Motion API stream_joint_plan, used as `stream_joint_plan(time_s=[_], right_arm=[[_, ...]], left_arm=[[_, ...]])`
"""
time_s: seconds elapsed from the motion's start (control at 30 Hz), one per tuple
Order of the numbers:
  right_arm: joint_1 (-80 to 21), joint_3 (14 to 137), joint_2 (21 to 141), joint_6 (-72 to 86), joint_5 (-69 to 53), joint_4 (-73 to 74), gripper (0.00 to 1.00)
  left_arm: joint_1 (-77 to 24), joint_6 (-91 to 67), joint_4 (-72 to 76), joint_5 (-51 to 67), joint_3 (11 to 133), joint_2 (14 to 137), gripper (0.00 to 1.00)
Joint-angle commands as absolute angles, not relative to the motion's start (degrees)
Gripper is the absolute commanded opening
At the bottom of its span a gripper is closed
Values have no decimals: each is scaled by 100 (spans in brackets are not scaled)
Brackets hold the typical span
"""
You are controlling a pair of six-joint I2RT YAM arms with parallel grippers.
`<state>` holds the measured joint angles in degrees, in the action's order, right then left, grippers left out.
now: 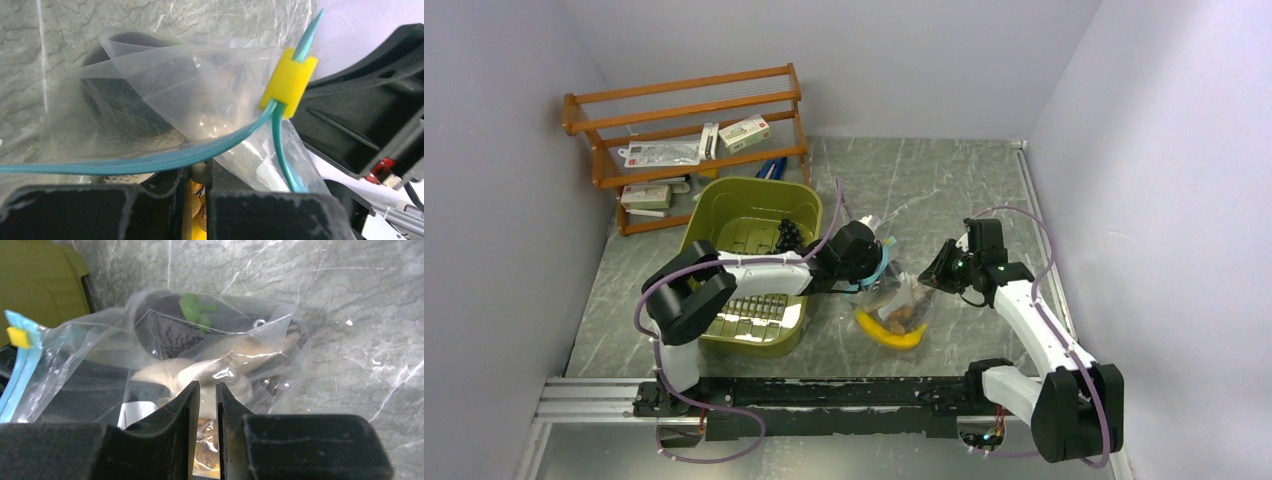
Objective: Open the zip-top bag and remove the fake food
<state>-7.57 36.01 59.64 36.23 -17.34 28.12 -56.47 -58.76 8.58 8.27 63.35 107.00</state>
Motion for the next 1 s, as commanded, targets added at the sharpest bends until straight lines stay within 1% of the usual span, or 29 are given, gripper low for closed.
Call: stream_joint_plan(time_s=[0.0,0.03,0.13,0.23,0.27,0.37,0.4,0.43,0.53,0.57,0.63,0.77,0.87,0.97], right_arm=[[-771,3638,6319,3570,-1862,2559,22],[-772,3598,6406,3543,-1933,2505,25],[-797,3476,6683,3456,-2082,2394,30],[-821,3323,6773,3438,-2157,2296,31],[-824,3270,6780,3437,-2203,2251,31],[-829,3128,6728,3446,-2346,2174,31],[-834,3086,6686,3457,-2366,2167,31],[-834,3042,6628,3473,-2362,2169,31],[-830,3046,6473,3480,-2202,2304,31],[-834,3064,6417,3476,-2149,2362,31],[-832,3120,6316,3465,-2062,2475,32],[-830,3237,6193,3378,-2047,2653,34],[-835,3301,6114,3321,-2008,2848,35],[-834,3262,6038,3298,-1871,2919,39]], left_arm=[[-5645,-5753,833,1136,6321,10499,13],[-5648,-5801,993,1226,6254,10513,19],[-5647,-5923,1269,1401,6234,10635,39],[-5643,-6006,1402,1546,6356,10822,61],[-5644,-6031,1477,1596,6393,10885,66],[-5656,-6085,1536,1668,6492,11013,68],[-5652,-6118,1546,1655,6488,11033,66],[-5657,-6138,1554,1647,6449,11031,62],[-5651,-6189,1584,1534,6257,10915,33],[-5653,-6198,1590,1493,6190,10857,26],[-5651,-6170,1535,1396,6109,10740,18],[-5643,-6079,1383,1275,6037,10565,8],[-5648,-6008,1291,1276,6036,10482,7],[-5644,-5917,1211,1445,6058,10398,7]])
